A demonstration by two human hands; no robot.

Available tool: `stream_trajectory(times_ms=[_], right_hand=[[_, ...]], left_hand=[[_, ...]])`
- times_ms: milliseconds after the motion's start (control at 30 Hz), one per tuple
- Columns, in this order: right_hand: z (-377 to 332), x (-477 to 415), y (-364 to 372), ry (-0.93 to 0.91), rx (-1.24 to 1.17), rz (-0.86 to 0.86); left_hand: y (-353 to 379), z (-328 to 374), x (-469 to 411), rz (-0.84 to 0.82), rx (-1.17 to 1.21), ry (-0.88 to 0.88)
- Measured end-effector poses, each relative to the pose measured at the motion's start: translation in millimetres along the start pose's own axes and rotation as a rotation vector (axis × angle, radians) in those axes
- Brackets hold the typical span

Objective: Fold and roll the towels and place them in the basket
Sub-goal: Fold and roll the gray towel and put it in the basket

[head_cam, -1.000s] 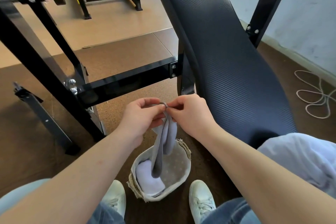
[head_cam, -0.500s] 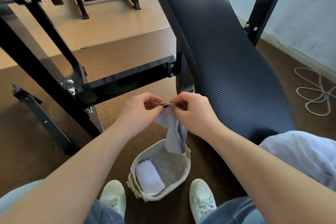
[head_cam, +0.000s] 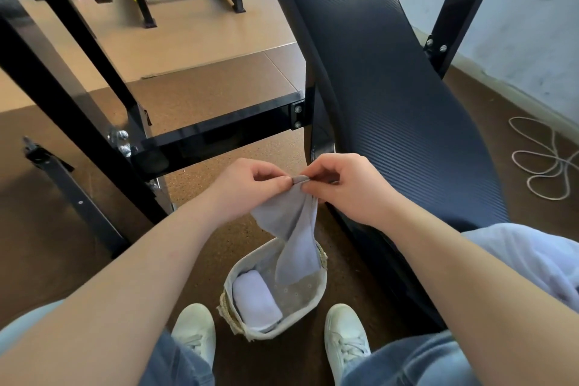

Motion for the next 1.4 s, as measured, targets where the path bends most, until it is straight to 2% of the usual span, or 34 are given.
stream_trajectory(times_ms=[67,167,233,333,433,533,667,800,900,967,1400], right_hand=[[1.0,0.7,-1.4,0.011,0.006,-0.047],[1.3,2.5,-2.2,0.026,-0.005,-0.104],[1.3,3.8,-3.2,0.015,0.012,-0.105],[5.3,6.0,-2.0,0.021,0.035,-0.097],[9.2,6.8,-2.9,0.038,-0.001,-0.059],[8.4,6.5,-8.0,0.049,-0.053,-0.008],[5.4,8.4,-15.4,0.022,0.066,0.062],[4.2,10.8,-19.7,0.026,0.073,0.089],[0.6,12.6,-19.4,0.013,0.092,0.083],[-0.3,13.8,-20.5,0.003,0.086,0.099],[-6.9,14.7,-16.1,-0.089,0.062,0.104]], left_hand=[[1.9,-1.5,1.1,-0.082,0.097,-0.049],[2.9,0.2,3.3,-0.089,0.123,-0.06],[5.0,2.6,3.6,-0.068,0.008,-0.003],[12.6,13.3,7.5,-0.022,-0.305,0.163],[20.0,13.7,9.0,-0.03,-0.378,0.247],[18.8,5.9,5.3,0.028,-0.467,0.165],[9.2,-20.7,1.3,0.094,-0.386,-0.12],[10.4,-34.6,2.9,0.101,-0.304,-0.194],[2.6,-32.0,2.9,0.221,-0.256,-0.167],[0.4,-27.0,2.7,0.243,-0.265,-0.131],[25.0,-18.3,3.5,0.005,-0.282,-0.097]])
Point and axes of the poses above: each hand's wrist, its own x-axis away from the middle knuckle, its own y-axis out of the palm, z = x × y, the point moved 7 cm from there along -x, towards the middle knuckle, and after that the axes turned 10 degrees about -x, right-handed, at the moved point
